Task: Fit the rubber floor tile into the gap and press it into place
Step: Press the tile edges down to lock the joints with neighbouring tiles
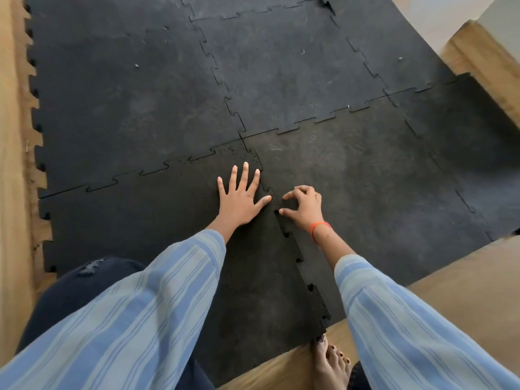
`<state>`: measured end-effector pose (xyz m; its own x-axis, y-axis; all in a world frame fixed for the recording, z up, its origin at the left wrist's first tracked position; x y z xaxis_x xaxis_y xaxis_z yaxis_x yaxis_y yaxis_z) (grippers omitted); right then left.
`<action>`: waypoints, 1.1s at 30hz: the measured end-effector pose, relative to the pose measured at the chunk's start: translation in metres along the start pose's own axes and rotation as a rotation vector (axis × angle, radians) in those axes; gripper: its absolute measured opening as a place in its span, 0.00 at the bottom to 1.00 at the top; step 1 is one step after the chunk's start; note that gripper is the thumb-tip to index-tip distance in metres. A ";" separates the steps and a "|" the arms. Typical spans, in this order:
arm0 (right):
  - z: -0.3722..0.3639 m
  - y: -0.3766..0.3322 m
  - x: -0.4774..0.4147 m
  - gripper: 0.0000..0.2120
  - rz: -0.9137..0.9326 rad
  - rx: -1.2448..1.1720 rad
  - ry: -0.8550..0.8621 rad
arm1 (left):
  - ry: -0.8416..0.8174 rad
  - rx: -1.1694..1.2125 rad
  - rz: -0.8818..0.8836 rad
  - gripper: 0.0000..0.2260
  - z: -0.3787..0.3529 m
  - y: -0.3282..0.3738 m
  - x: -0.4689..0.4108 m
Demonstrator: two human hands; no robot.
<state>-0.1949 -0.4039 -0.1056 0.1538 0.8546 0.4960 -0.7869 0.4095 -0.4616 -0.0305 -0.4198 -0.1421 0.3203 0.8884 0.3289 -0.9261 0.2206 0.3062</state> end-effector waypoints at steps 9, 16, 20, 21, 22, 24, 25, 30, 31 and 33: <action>-0.005 0.056 0.049 0.27 0.070 -0.027 -0.186 | 0.139 -0.052 -0.102 0.40 -0.029 0.041 0.047; -0.012 0.055 0.050 0.28 0.037 0.043 -0.202 | 0.078 -0.083 -0.113 0.45 -0.033 0.038 0.046; -0.013 0.051 0.051 0.28 0.023 0.087 -0.164 | 0.070 -0.102 -0.095 0.45 -0.035 0.039 0.043; -0.012 0.051 0.051 0.28 0.017 0.078 -0.178 | 0.062 -0.096 -0.096 0.45 -0.035 0.039 0.043; -0.010 0.052 0.052 0.29 0.015 0.065 -0.200 | 0.055 -0.091 -0.098 0.45 -0.036 0.040 0.043; -0.009 0.054 0.054 0.30 0.027 0.054 -0.252 | 0.050 -0.085 -0.103 0.46 -0.035 0.040 0.043; -0.008 0.055 0.055 0.31 0.029 0.054 -0.270 | 0.046 -0.082 -0.106 0.46 -0.034 0.040 0.043; -0.011 0.056 0.055 0.36 0.002 0.152 -0.277 | 0.045 -0.088 -0.101 0.46 -0.035 0.039 0.042; -0.012 0.055 0.054 0.37 -0.003 0.181 -0.264 | 0.040 -0.087 -0.099 0.47 -0.035 0.039 0.042; -0.010 0.053 0.052 0.41 -0.009 0.228 -0.242 | 0.039 -0.087 -0.092 0.47 -0.036 0.040 0.042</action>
<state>-0.2227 -0.3341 -0.1116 0.0369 0.7394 0.6722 -0.9039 0.3115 -0.2931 -0.0616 -0.3596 -0.1480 0.3983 0.8774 0.2675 -0.9074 0.3345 0.2543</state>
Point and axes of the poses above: each hand's wrist, its own x-axis away from the middle knuckle, its own z-axis out of the back of the hand, y = z × x, the point moved 8 cm from there along -x, towards the middle knuckle, and after that the axes turned 11 degrees about -z, right-handed, at the moved point
